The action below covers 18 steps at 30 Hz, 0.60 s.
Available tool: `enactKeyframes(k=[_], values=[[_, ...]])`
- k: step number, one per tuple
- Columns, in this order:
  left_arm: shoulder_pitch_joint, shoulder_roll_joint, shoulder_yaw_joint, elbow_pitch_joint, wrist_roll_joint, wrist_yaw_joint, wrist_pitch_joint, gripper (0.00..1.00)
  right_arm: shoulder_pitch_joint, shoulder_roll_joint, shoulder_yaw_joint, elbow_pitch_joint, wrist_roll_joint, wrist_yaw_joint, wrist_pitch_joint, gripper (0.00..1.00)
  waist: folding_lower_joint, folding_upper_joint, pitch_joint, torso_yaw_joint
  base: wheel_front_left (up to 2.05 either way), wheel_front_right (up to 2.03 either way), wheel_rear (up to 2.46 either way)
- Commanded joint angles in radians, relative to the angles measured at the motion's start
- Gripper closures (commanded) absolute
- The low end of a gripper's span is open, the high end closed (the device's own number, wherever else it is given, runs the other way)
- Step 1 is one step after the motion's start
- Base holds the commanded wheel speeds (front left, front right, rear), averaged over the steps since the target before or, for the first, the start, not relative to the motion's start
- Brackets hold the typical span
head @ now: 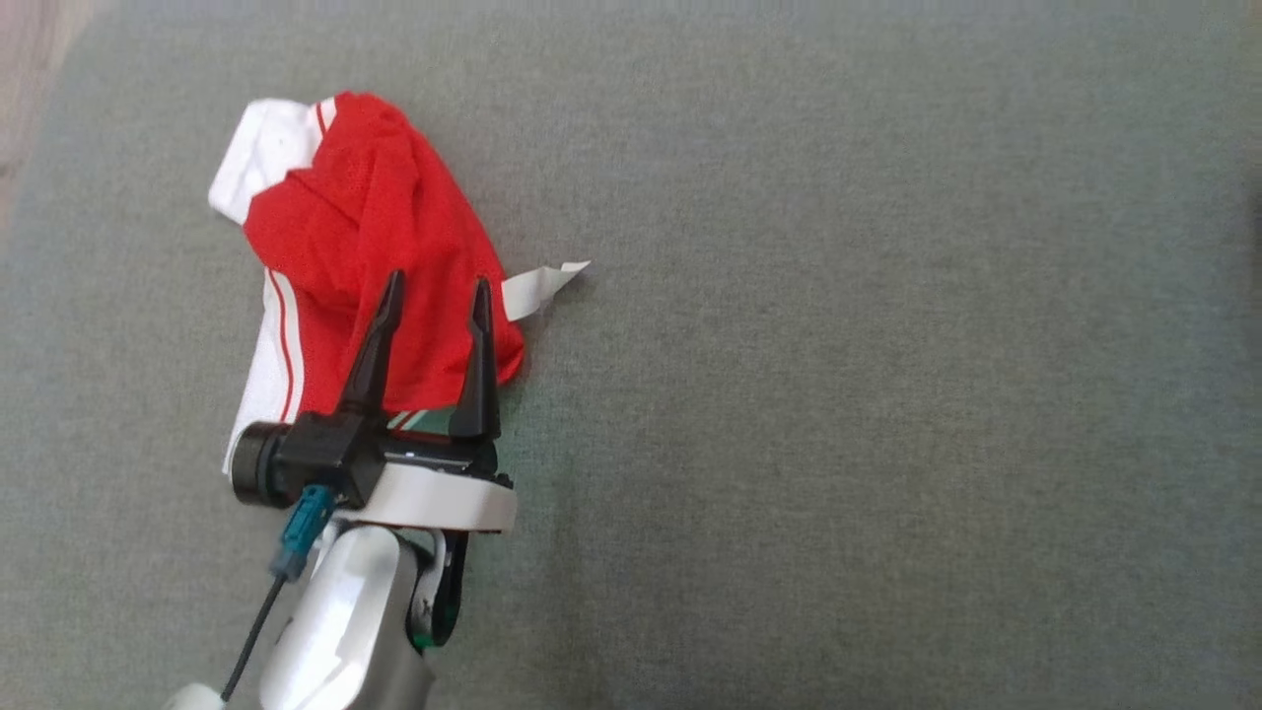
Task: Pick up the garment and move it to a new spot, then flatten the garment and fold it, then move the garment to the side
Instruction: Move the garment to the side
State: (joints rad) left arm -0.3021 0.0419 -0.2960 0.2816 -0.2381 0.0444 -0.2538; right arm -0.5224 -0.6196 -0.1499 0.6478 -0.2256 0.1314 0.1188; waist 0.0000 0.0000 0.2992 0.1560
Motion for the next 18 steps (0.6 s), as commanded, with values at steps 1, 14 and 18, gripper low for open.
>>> enactKeyframes(k=[1,14,18], values=[[-0.008,0.008,0.037,-0.035,-0.003,0.007,-0.008,0.00,-0.008,-0.016,-0.004,-0.051,-0.003,-0.001,-0.015,0.00,0.0000,0.0000,-0.031,-0.010,0.00,0.00,0.00],[0.079,0.008,0.069,-0.045,0.000,0.020,-0.008,0.00,0.062,0.355,-0.007,-0.419,0.108,-0.001,-0.088,0.00,0.0000,0.0000,-0.206,-0.036,0.00,0.00,0.00],[0.112,0.008,0.078,-0.043,0.011,0.022,-0.008,0.00,0.175,0.518,0.043,-0.542,0.155,-0.001,-0.137,0.00,0.0000,0.0000,-0.238,-0.037,0.00,0.00,0.00]])
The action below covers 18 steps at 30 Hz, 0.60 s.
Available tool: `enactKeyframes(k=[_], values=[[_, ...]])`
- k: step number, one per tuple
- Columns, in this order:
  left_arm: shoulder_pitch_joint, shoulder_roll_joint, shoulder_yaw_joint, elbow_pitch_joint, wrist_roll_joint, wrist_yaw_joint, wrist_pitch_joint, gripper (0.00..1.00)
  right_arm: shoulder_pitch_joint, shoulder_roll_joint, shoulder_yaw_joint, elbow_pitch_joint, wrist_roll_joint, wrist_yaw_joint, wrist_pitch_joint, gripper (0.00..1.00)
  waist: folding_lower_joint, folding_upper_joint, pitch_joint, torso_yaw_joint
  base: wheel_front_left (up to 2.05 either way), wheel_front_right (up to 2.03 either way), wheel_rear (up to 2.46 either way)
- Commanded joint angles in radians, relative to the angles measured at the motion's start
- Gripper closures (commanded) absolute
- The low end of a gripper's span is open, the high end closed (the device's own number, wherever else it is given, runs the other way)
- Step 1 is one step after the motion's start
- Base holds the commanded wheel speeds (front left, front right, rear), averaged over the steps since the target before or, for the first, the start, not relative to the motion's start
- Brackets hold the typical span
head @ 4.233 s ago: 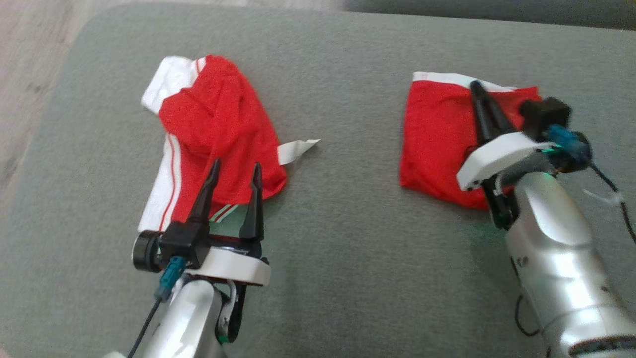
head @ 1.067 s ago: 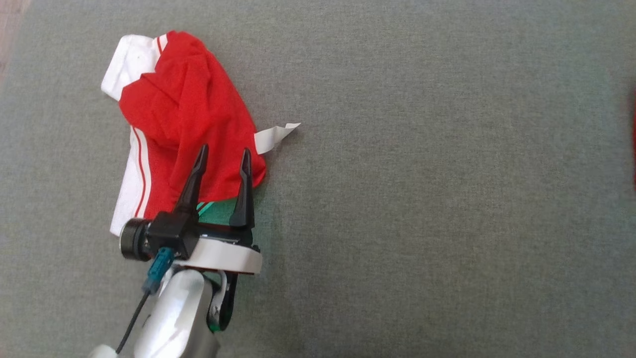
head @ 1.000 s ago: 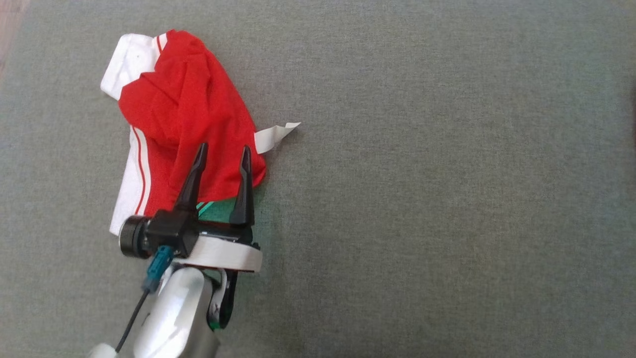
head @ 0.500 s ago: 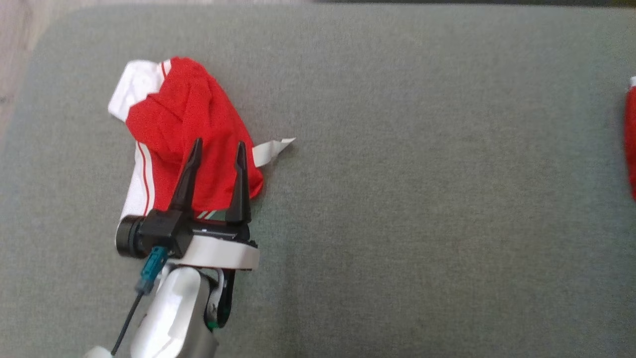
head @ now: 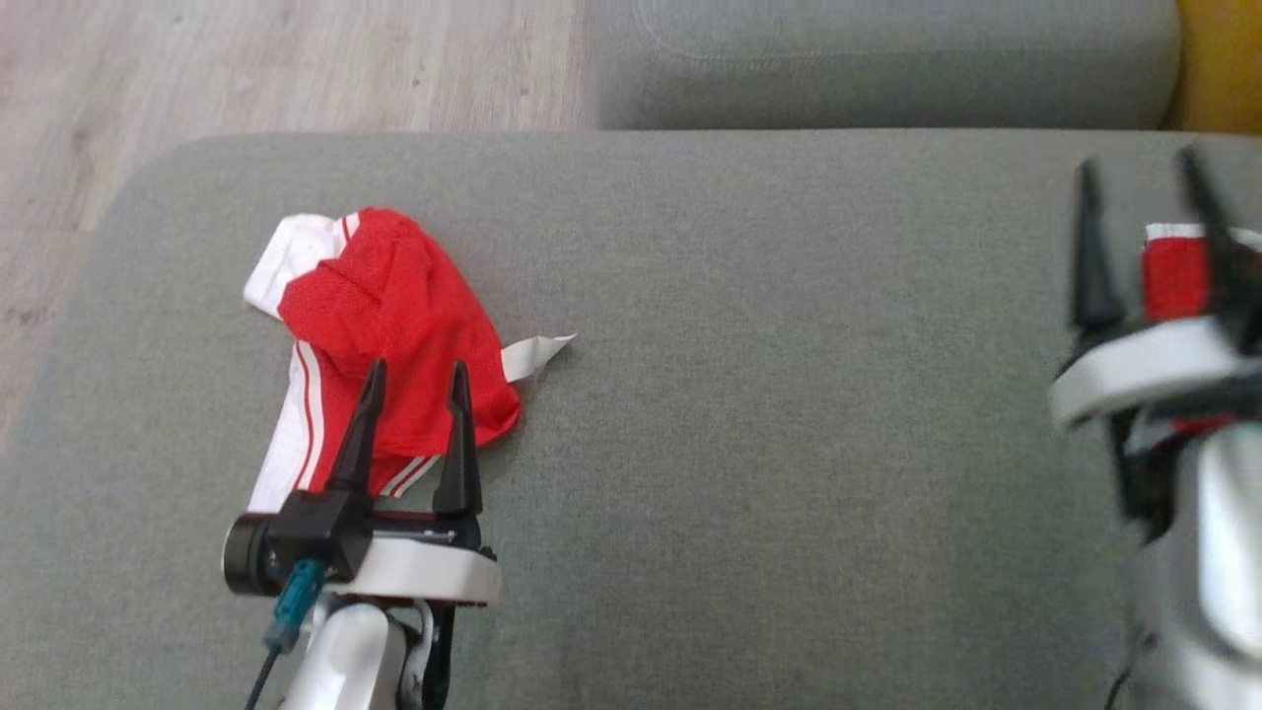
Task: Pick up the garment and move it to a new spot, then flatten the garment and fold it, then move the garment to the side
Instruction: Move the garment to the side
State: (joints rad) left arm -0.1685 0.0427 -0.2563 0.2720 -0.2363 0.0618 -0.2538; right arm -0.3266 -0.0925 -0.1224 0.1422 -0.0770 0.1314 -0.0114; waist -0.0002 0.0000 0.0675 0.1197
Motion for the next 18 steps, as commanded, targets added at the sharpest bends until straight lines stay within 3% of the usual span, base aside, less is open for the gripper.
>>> enactKeyframes(k=[1,8,13,18], values=[[-0.016,0.008,0.040,-0.033,0.010,0.005,-0.008,0.00,0.008,0.005,0.026,-0.050,0.019,-0.001,-0.024,0.00,0.0002,0.0000,-0.012,0.000,0.00,0.00,0.00],[0.046,0.008,0.057,-0.037,0.019,0.009,-0.008,0.00,0.183,0.041,0.068,-0.022,0.125,-0.001,-0.205,0.00,0.0002,0.0000,-0.053,-0.016,0.00,0.00,0.00],[0.086,0.008,0.074,-0.044,0.030,0.010,-0.008,0.00,0.278,0.042,0.100,0.037,0.225,-0.001,-0.244,0.00,0.0002,0.0000,-0.066,-0.029,0.00,0.00,0.00],[0.105,0.008,0.081,-0.047,0.036,0.009,-0.008,0.00,0.300,0.042,0.116,0.074,0.228,-0.001,-0.250,0.00,0.0002,0.0000,-0.067,-0.037,0.00,0.00,0.00]])
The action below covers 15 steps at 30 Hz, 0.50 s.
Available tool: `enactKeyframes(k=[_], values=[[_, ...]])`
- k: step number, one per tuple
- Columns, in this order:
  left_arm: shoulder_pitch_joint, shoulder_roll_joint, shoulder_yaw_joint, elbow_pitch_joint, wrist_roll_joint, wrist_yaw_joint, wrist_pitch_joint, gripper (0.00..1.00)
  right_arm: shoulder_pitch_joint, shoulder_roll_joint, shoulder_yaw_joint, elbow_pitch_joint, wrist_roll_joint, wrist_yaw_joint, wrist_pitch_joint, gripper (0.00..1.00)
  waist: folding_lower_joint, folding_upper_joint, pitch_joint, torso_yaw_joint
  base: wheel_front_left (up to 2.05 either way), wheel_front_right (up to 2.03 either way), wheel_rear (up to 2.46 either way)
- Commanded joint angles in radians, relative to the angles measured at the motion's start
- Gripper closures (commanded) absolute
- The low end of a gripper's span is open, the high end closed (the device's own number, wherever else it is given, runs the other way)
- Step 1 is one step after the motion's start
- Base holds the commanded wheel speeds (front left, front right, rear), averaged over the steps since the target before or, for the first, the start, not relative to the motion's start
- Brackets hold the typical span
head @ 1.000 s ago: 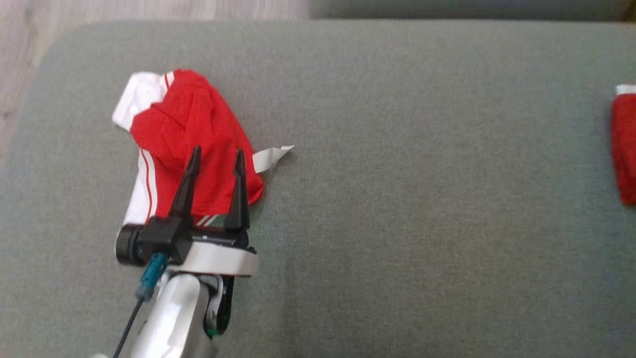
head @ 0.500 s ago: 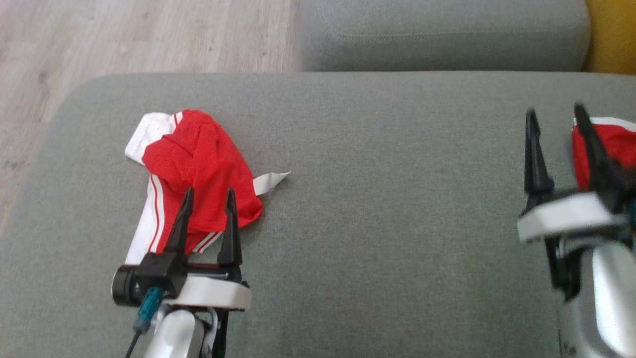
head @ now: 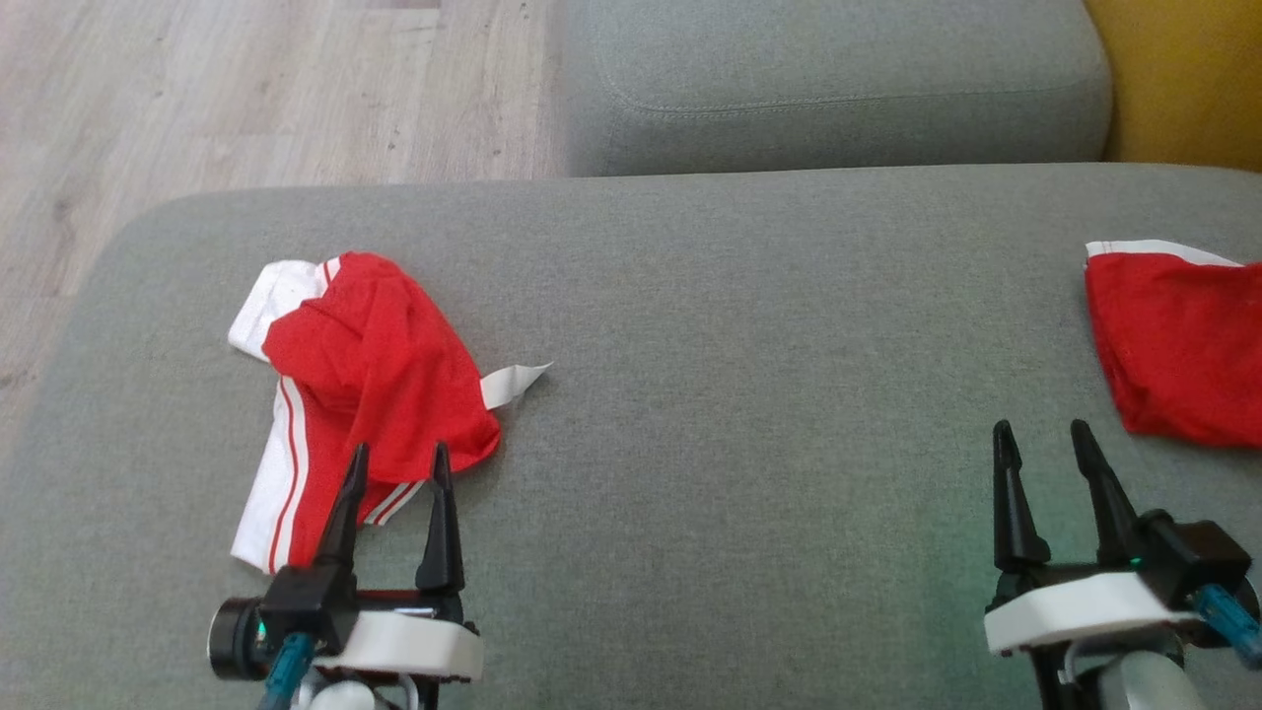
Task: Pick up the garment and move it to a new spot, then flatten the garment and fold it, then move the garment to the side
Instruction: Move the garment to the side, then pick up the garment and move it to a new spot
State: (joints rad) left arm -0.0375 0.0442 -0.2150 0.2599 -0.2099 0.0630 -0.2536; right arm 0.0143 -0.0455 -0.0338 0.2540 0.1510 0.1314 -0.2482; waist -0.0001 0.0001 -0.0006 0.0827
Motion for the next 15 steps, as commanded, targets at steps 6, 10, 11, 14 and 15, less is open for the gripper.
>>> enactKeyframes(k=[6,10,11,14,15], values=[[-0.026,0.006,0.041,-0.035,0.007,0.010,-0.008,0.00,-0.049,-0.005,0.027,-0.051,-0.001,-0.001,-0.013,0.00,0.0001,-0.0001,0.000,-0.002,0.00,0.00,0.00],[-0.029,0.006,0.041,-0.035,0.004,0.011,-0.008,0.00,-0.051,-0.005,0.029,-0.059,-0.003,-0.001,-0.013,0.00,0.0001,-0.0001,-0.001,-0.003,0.00,0.00,0.00],[-0.030,0.006,0.041,-0.034,0.004,0.011,-0.008,0.00,-0.051,-0.005,0.028,-0.060,-0.004,-0.001,-0.013,0.00,0.0001,-0.0001,-0.001,-0.002,0.00,0.00,0.00],[-0.032,0.006,0.039,-0.034,0.003,0.010,-0.008,0.00,-0.047,-0.005,0.025,-0.059,-0.003,-0.001,-0.013,0.00,0.0001,-0.0001,-0.002,0.003,0.00,0.00,0.00],[-0.032,0.006,0.040,-0.032,0.003,0.010,-0.008,0.00,-0.045,-0.005,0.028,-0.059,-0.001,-0.001,-0.013,0.00,0.0001,-0.0001,-0.002,0.007,0.00,0.00,0.00]])
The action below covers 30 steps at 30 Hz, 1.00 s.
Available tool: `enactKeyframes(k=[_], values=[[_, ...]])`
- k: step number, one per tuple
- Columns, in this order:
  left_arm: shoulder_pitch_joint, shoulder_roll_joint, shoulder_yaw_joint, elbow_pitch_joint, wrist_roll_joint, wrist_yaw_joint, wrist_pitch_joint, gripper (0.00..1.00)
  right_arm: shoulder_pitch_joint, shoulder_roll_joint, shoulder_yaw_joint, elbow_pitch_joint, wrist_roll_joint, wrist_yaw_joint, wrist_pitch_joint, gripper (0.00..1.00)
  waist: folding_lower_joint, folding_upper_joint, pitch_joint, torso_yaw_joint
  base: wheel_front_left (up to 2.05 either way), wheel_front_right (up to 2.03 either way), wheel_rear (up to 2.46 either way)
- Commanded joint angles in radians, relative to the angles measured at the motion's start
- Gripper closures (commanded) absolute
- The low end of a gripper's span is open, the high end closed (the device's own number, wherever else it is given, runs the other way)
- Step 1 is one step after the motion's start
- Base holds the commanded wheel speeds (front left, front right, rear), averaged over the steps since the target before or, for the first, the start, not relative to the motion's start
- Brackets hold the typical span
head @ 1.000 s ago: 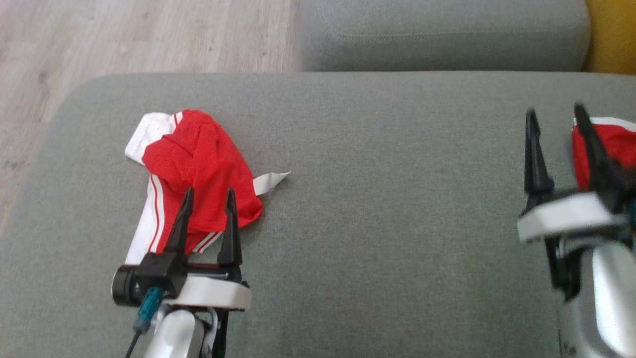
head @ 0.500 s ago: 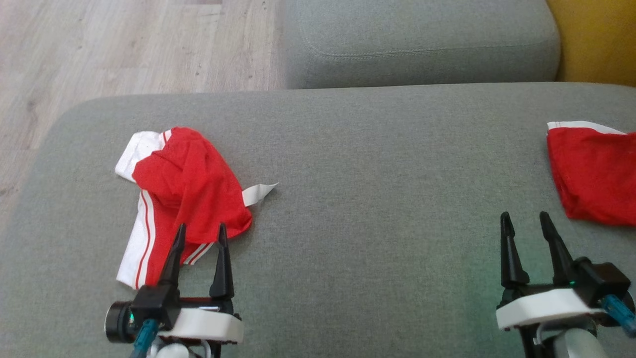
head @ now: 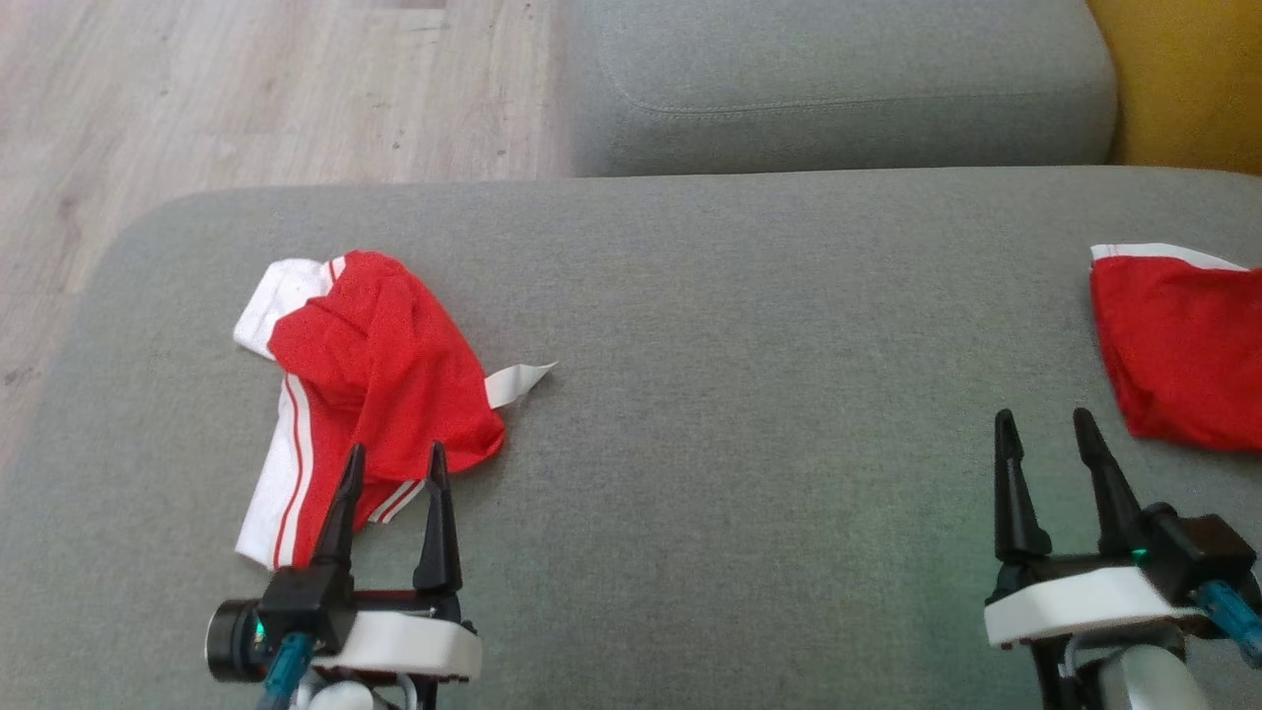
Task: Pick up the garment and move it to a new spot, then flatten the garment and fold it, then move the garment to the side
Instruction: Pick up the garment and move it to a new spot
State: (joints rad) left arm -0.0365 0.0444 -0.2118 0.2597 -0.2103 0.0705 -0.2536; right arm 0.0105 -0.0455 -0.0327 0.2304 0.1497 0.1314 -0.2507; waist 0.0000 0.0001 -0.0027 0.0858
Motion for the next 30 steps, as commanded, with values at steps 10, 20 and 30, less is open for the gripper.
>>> enactKeyframes(k=[10,20,30], values=[[-0.031,0.006,0.050,-0.011,0.014,0.001,-0.008,0.00,-0.006,-0.005,0.098,-0.055,0.009,-0.001,-0.011,0.00,0.0000,-0.0001,-0.016,0.118,0.00,0.00,0.00],[-0.015,0.006,0.078,-0.005,0.034,-0.007,-0.008,0.00,0.017,-0.005,0.174,-0.047,0.037,-0.001,-0.011,0.00,0.0000,-0.0001,-0.031,0.262,0.00,0.00,0.00],[-0.007,0.006,0.085,-0.005,0.036,-0.016,-0.008,0.00,0.022,-0.005,0.223,-0.030,0.050,-0.001,-0.011,0.00,0.0000,-0.0001,-0.039,0.322,0.00,0.00,0.00]])
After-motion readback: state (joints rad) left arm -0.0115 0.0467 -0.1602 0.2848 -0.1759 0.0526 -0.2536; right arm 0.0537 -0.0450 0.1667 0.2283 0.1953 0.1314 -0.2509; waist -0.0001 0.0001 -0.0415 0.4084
